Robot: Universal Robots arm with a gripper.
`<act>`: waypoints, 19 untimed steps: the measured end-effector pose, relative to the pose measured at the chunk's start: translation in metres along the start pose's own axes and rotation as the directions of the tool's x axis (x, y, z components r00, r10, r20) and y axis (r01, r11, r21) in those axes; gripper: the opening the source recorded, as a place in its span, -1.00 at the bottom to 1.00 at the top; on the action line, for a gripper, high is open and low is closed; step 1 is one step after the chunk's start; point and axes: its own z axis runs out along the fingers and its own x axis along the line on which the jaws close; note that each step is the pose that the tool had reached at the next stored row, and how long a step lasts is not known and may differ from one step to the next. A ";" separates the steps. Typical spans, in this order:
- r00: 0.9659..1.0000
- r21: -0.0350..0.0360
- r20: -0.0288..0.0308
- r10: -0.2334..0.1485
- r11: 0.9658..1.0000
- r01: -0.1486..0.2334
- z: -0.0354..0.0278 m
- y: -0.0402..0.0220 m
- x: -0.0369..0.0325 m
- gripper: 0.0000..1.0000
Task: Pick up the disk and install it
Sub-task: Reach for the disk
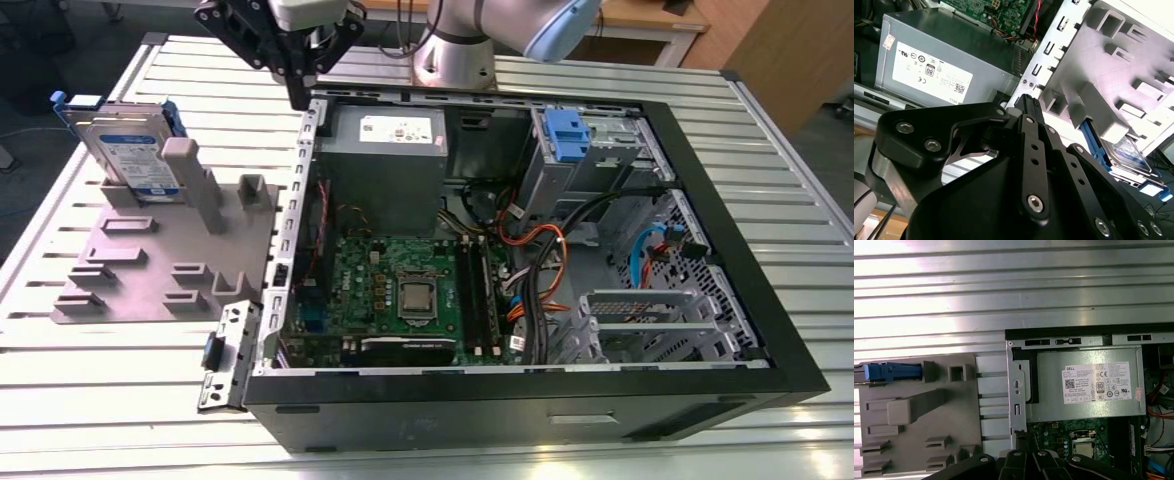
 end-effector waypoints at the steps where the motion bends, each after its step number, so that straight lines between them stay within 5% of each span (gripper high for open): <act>1: 1.000 0.000 0.000 0.000 1.000 0.000 0.0000 -0.0001 0.0010 -0.79; 12: 1.000 0.000 0.000 0.000 1.000 0.000 0.0005 -0.0011 0.0148 -0.79; 19: 1.000 0.000 0.000 0.000 1.000 0.000 0.0006 -0.0013 0.0169 -0.79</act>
